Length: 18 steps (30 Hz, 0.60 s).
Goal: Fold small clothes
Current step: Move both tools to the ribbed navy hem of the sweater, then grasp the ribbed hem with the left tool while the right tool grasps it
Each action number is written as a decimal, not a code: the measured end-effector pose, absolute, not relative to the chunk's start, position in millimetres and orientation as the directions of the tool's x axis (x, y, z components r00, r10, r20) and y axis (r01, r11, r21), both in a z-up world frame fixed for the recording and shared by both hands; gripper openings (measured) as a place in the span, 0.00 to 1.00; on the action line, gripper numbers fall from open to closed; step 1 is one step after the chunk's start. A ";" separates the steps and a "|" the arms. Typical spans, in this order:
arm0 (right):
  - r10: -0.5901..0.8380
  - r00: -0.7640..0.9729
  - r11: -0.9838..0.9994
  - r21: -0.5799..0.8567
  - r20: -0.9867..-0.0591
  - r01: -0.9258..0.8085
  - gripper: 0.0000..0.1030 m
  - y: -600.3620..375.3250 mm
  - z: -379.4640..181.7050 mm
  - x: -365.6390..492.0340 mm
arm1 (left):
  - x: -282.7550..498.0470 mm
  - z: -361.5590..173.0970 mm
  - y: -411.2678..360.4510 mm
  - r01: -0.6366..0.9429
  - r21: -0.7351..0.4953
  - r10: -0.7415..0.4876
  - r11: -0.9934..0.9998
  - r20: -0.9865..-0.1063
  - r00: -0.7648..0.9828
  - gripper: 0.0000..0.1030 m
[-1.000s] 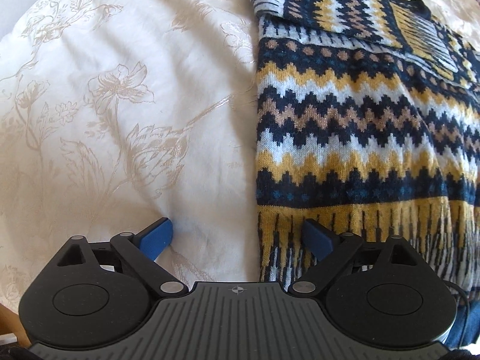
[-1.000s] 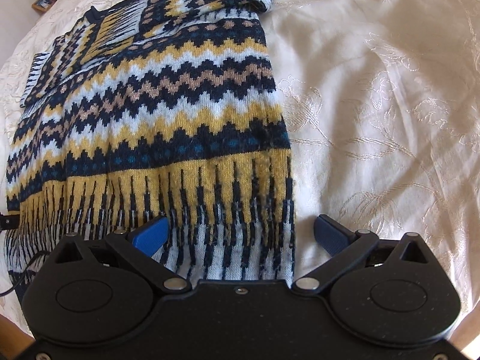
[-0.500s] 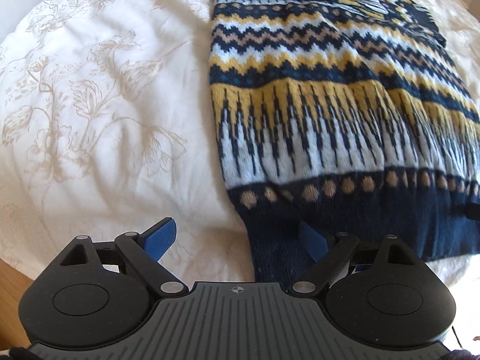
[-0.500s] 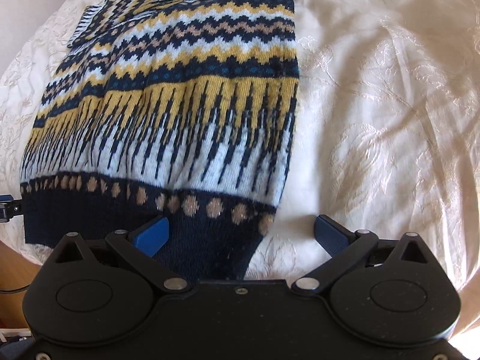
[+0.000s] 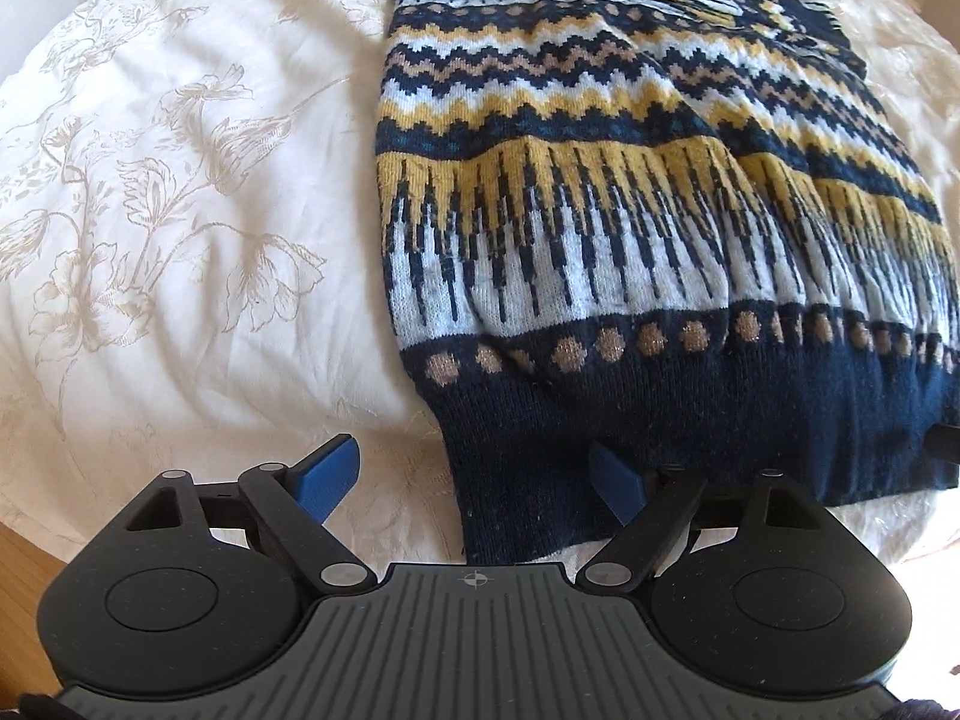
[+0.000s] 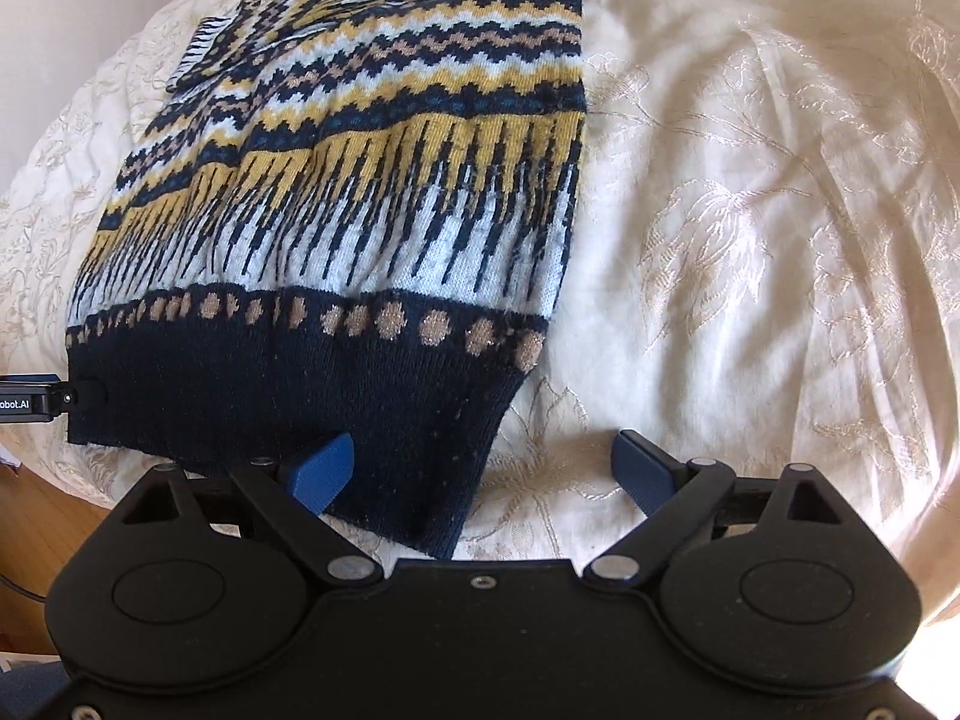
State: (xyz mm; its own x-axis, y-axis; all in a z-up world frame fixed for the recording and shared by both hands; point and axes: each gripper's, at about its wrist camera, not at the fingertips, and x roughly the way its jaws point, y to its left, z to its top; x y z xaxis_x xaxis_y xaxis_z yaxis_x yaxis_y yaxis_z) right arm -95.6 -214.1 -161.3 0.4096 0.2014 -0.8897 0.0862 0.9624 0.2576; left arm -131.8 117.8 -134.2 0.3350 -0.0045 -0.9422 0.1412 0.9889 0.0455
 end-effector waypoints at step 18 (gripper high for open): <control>0.304 0.392 0.935 0.352 -0.868 0.055 0.50 -199.3 -169.9 -72.1 | -134.7 -142.7 118.1 0.177 -0.076 -0.132 0.981 -0.933 0.334 0.54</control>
State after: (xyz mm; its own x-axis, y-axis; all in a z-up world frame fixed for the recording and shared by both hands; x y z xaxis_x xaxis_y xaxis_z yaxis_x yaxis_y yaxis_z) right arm -72.1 -199.3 -169.9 0.3920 0.3035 -0.8684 0.0551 0.9346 0.3515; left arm -134.7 118.1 -142.7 0.3341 -0.1324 -0.9332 0.1773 0.9812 -0.0757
